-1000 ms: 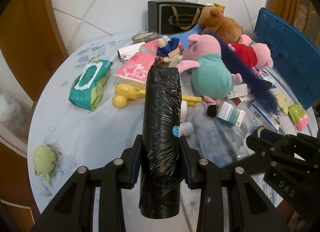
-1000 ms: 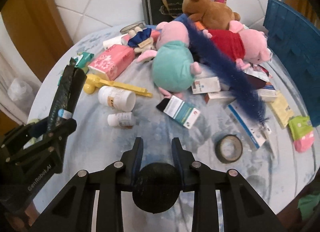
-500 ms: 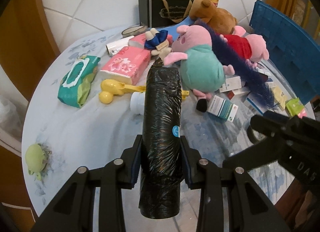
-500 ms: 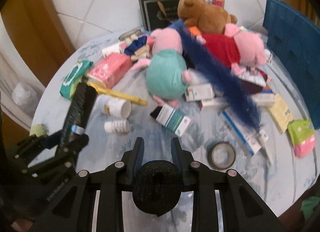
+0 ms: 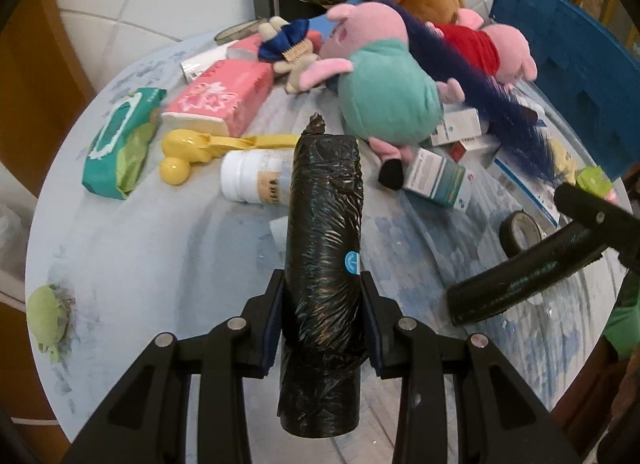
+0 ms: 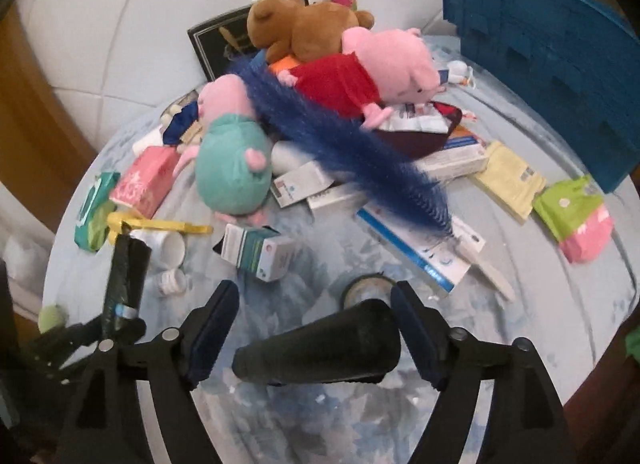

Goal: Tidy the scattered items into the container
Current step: 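Lift the left gripper's bag while the right gripper regrasps its black rolled bag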

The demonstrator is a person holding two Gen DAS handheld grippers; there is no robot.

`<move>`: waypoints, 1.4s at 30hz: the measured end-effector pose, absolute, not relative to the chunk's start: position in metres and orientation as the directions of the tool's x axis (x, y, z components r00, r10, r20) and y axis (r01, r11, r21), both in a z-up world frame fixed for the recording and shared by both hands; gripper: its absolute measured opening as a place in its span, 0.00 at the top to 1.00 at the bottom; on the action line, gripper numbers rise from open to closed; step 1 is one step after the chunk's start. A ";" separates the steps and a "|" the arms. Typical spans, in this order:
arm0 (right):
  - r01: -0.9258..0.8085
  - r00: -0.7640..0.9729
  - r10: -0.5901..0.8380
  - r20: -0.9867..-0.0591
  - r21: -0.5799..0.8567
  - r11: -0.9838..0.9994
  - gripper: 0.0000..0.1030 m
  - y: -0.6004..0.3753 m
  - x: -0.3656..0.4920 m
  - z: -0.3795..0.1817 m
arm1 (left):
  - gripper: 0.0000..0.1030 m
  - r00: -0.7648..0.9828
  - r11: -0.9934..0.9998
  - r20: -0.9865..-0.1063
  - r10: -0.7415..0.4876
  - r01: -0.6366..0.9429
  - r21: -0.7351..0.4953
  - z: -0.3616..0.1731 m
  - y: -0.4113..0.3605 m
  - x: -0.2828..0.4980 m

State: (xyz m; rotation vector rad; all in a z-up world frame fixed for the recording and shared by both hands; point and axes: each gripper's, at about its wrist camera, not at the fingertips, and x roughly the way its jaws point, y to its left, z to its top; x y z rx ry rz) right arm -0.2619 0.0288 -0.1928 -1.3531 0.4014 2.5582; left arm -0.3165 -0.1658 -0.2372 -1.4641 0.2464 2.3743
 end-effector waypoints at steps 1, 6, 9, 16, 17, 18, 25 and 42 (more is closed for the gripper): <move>-0.313 -0.545 0.071 -0.835 0.124 -0.942 0.24 0.028 -0.261 -0.193 | 0.67 -0.407 -0.925 -0.892 0.197 -0.378 -0.032 -0.239 -0.163 -0.315; -0.318 -0.477 0.060 -0.877 0.109 -0.942 0.26 0.036 -0.247 -0.214 | 0.67 -0.388 -0.918 -0.898 0.206 -0.394 -0.040 -0.246 -0.148 -0.307; -0.334 -0.459 0.056 -0.887 0.114 -0.936 0.26 0.045 -0.239 -0.227 | 0.67 -0.386 -0.919 -0.901 0.195 -0.394 -0.030 -0.248 -0.142 -0.299; -0.072 -0.413 -0.085 -0.907 0.125 -0.990 0.59 0.028 -0.219 -0.234 | 0.67 -0.406 -0.958 -0.905 0.124 -0.286 -0.004 -0.256 -0.141 -0.271; -0.017 -0.395 -0.099 -0.913 0.115 -0.993 0.62 0.024 -0.211 -0.238 | 0.67 -0.411 -0.965 -0.905 0.112 -0.262 -0.001 -0.257 -0.142 -0.266; 0.026 -0.373 -0.111 -0.921 0.109 -0.994 0.62 0.022 -0.203 -0.245 | 0.67 -0.416 -0.971 -0.904 0.100 -0.238 0.002 -0.257 -0.143 -0.260; 0.289 -0.380 -0.208 -0.901 0.098 -0.952 0.62 0.027 -0.183 -0.252 | 0.67 -0.429 -1.000 -0.903 0.005 0.014 -0.012 -0.260 -0.139 -0.204; 0.611 -0.363 -0.277 -0.890 -0.003 -0.792 0.43 0.019 -0.174 -0.263 | 0.67 -0.399 -0.953 -0.912 -0.095 0.300 -0.032 -0.282 -0.100 -0.129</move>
